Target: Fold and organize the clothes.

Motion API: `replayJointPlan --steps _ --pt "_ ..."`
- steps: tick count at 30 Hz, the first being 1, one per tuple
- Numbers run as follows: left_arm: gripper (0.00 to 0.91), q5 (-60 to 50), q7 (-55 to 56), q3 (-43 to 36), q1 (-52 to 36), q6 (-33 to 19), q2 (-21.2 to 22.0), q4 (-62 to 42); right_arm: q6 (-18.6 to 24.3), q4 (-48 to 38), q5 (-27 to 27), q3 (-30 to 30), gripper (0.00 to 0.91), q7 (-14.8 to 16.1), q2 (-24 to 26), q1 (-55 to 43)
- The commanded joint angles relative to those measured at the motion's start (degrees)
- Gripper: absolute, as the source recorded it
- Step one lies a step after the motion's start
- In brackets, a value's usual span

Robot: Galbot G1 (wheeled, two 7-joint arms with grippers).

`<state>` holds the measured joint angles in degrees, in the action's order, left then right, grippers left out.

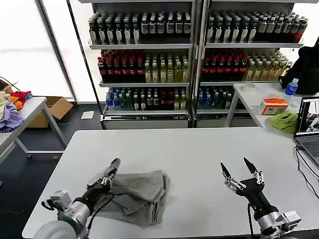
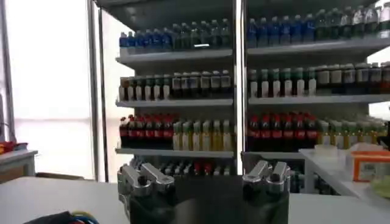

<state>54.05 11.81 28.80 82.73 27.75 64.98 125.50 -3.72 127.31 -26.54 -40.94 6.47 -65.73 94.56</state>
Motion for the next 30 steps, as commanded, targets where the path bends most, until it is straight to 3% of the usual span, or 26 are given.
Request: replayJointPlan --steps 1,14,16,17,18,25,28,30 --pt "0.03 3.4 1.9 -9.3 -5.5 -0.8 6.8 -5.3 -0.1 -0.7 1.2 -0.5 0.907 -0.2 -0.2 0.6" --pt "0.05 3.3 0.6 -13.0 -4.2 0.7 10.1 -8.1 0.0 -2.4 0.3 -1.1 0.907 0.0 1.3 -0.4" --pt "0.343 3.5 0.2 -13.1 -3.9 1.5 10.3 -8.1 -0.1 -2.5 0.3 -0.8 0.907 0.2 1.4 -0.6" --pt "0.856 3.5 0.1 -13.2 -3.9 1.8 10.2 -8.1 -0.2 -2.6 0.3 -0.7 0.907 0.2 1.5 -0.8" --pt "0.907 3.3 0.0 -13.4 -4.0 1.7 10.2 -8.2 -0.2 -2.6 0.3 -0.6 0.907 0.2 1.5 -0.8" --pt "0.907 6.1 0.6 -10.0 -4.4 -1.5 10.1 -1.3 -0.7 -2.5 0.3 0.9 0.907 0.2 1.0 -1.1" --pt "0.907 12.0 -0.5 -4.2 -3.6 -1.8 8.8 5.5 -0.9 -2.2 -0.7 0.8 0.907 0.5 1.1 -1.2" --pt "0.907 11.4 -6.9 1.9 -2.1 -1.3 6.2 7.4 -0.8 -3.0 -0.9 0.6 0.907 0.7 1.4 -1.5"
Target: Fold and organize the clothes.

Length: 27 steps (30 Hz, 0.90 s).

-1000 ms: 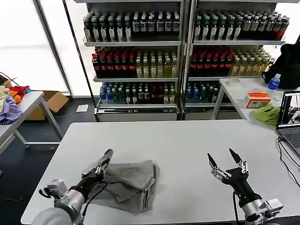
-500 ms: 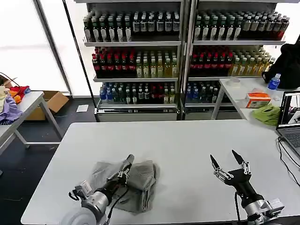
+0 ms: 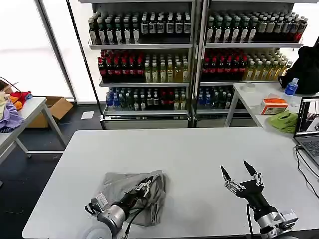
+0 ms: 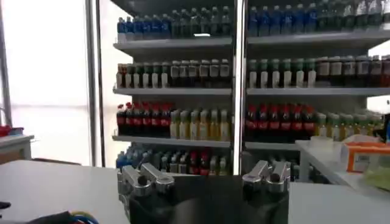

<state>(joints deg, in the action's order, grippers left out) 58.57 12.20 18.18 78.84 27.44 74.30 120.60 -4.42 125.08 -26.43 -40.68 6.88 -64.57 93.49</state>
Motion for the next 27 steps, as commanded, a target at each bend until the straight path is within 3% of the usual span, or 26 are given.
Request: replayJointPlan --steps 1,6,12,27 --pt "0.907 2.9 -9.8 15.1 2.7 -0.3 -4.1 12.0 0.0 -1.2 -1.0 0.3 0.907 0.3 0.3 -0.7" --pt "0.907 -21.4 -15.7 26.9 6.8 -2.5 -7.4 1.1 0.2 -2.2 -1.3 0.5 0.907 0.2 0.8 -1.7" --pt "0.907 -38.2 -18.7 23.9 9.7 -6.7 -4.2 -9.6 0.1 -4.3 -0.8 1.1 0.907 0.2 1.1 -3.2" --pt "0.907 -25.8 -17.9 21.5 9.0 -2.2 -1.5 -10.9 0.1 -4.4 -2.2 0.8 0.907 0.7 1.7 -4.0"
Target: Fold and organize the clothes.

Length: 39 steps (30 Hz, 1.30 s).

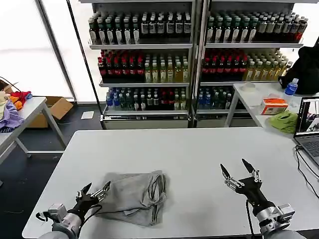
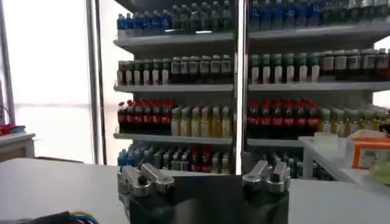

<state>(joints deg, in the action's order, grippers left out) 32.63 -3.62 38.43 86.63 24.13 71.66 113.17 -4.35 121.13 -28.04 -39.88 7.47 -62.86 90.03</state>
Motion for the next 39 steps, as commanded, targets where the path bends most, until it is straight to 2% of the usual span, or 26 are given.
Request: replayJointPlan --steps 1,7,8,9,10,12,13,31,34,39 --pt "0.907 0.3 -1.9 1.1 1.2 1.3 1.2 -3.6 0.0 -0.4 -0.6 0.0 0.907 0.1 -0.1 -0.5" --pt "0.887 7.1 -0.9 0.1 1.0 3.8 2.2 -3.3 0.1 -0.2 -0.6 -0.7 0.907 0.3 0.0 -0.3" --pt "0.736 7.6 -0.9 -0.5 0.9 3.8 2.3 -3.1 0.1 -0.2 -0.6 -0.8 0.907 0.2 0.0 -0.2" --pt "0.625 7.7 -0.7 -1.0 0.8 3.8 2.4 -3.0 0.1 -0.1 -0.6 -0.9 0.907 0.2 0.0 -0.1" --pt "0.312 7.6 -0.4 -1.8 0.8 3.8 2.7 -2.9 0.1 0.0 -0.6 -0.9 0.907 0.2 -0.1 0.0" --pt "0.03 7.6 0.0 -3.3 0.6 3.7 3.3 -2.6 0.1 0.2 -0.5 -0.9 0.907 0.2 -0.2 0.1" --pt "0.0 7.5 0.1 -3.6 0.6 3.7 3.5 -2.5 0.1 0.3 -0.5 -0.9 0.907 0.2 -0.3 0.2" --pt "0.0 10.6 2.6 -4.3 -0.6 0.2 4.5 -1.4 0.0 0.3 -0.3 -0.9 0.907 0.2 -0.9 -0.1" --pt "0.0 12.0 3.4 -1.9 -0.9 0.5 4.4 0.4 0.0 0.1 -0.3 -1.0 0.907 0.3 -0.9 -0.1" --pt "0.01 13.5 3.1 7.8 -0.2 2.0 1.8 4.6 0.0 0.0 -0.4 -1.1 0.907 0.2 -1.1 -0.4"
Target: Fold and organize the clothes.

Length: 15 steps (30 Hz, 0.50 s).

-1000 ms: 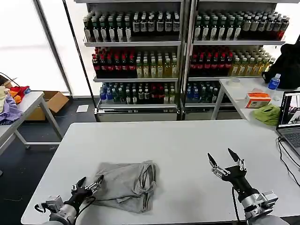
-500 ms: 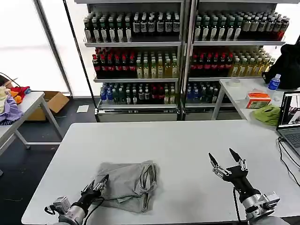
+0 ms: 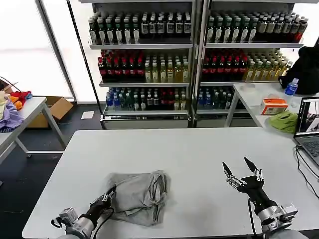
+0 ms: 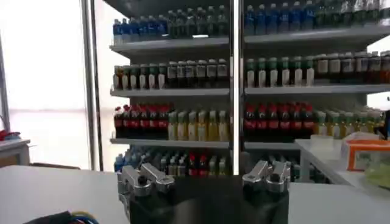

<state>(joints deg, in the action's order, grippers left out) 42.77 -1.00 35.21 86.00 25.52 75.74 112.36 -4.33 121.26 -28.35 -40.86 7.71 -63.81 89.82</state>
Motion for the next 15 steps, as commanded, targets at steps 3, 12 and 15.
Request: replayJointPlan --steps 3,12,15 --pt "0.0 4.0 0.2 17.6 0.9 1.1 -4.4 5.2 0.0 -0.4 -0.1 -0.1 0.907 -0.1 -0.1 -0.5" --pt "0.0 5.9 -1.3 31.4 -0.5 3.8 -14.4 0.4 0.1 -0.6 -0.3 -0.1 0.907 -0.2 0.2 -0.7" --pt "0.0 7.2 -1.8 34.8 -0.2 5.3 -19.3 0.5 0.3 -0.6 -0.6 -0.4 0.907 -0.2 0.5 -0.6"
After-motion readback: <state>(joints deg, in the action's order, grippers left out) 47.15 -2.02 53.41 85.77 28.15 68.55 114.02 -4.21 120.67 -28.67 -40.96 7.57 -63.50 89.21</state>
